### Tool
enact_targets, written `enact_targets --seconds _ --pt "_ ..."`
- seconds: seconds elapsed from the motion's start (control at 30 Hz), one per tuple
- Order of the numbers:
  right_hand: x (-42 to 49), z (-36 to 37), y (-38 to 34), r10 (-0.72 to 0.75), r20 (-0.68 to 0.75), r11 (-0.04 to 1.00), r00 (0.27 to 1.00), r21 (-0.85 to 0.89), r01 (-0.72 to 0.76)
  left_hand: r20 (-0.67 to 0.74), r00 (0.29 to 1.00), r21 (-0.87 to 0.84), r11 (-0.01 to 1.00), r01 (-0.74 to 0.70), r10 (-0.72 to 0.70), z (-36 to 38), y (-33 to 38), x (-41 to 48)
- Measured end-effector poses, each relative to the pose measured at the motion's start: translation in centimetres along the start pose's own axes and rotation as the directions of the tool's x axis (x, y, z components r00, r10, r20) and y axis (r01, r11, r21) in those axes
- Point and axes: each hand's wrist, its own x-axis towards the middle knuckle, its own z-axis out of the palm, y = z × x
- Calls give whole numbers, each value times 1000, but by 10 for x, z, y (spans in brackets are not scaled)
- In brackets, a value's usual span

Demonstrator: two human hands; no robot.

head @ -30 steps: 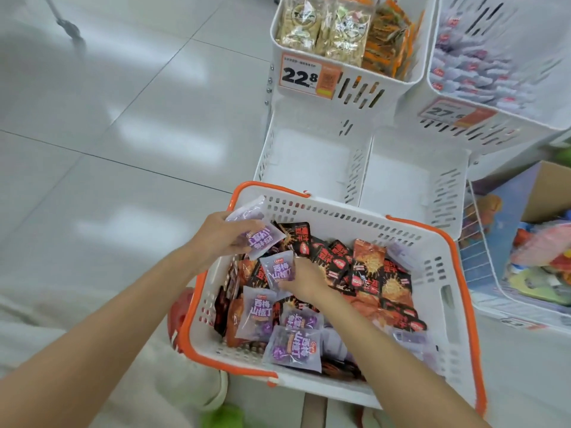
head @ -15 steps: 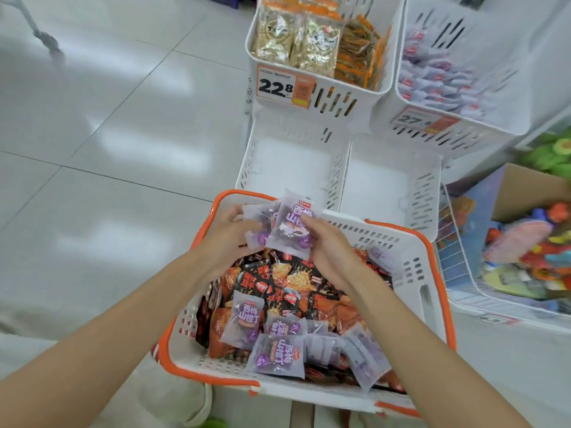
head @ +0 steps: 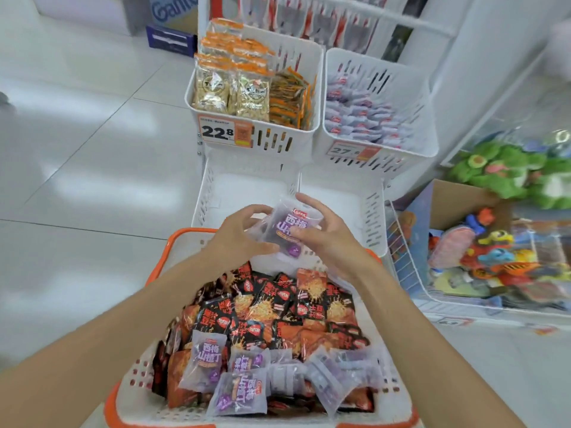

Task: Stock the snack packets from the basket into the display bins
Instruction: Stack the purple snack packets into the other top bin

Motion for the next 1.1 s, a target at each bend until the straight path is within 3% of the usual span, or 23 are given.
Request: enact_targets --seconds 0.1,0.17,0.23,0.3,0.5,0.6,0.7,0.77,0.9,0.97,1.03,1.07,1.1 --pt "7 -36 -38 -4 15 882 1000 -471 10 110 985 -35 991 -130 133 10 30 31" --pt "12 -56 -63 -44 52 767 998 -638 67 207 958 -32 980 -195 197 21 54 57" --pt "19 -77 -85 -64 101 757 993 -643 114 247 937 18 965 -260 248 34 79 85" --pt "21 -101 -107 -38 104 839 994 -537 88 257 924 112 941 -320 284 44 101 112" --pt "44 -173 -160 -141 -55 829 988 -552 87 329 885 217 886 -410 329 66 155 193" --pt "75 -215 -173 -265 -173 713 949 -697 72 306 879 358 811 -463 366 62 161 242" --pt "119 -253 -185 -441 -227 495 868 -869 24 204 874 681 578 -450 440 50 150 298" --pt "150 -265 -189 -520 -221 405 825 -914 11 198 879 805 440 -398 433 45 144 323" --pt "224 -284 -183 -643 -135 237 754 -971 29 177 874 843 389 -372 452 47 134 352" --pt "259 -290 -167 -536 -126 161 835 -986 -46 185 878 879 325 -349 442 49 127 358" --pt "280 -292 -148 -308 -153 144 939 -983 -113 190 875 895 289 -341 445 50 120 360" --pt "285 -295 -140 -285 -171 164 943 -978 -128 183 869 885 308 -349 459 49 119 360" --pt "288 -297 -137 -351 -190 212 917 -970 -120 170 863 869 341 -359 476 49 118 360"
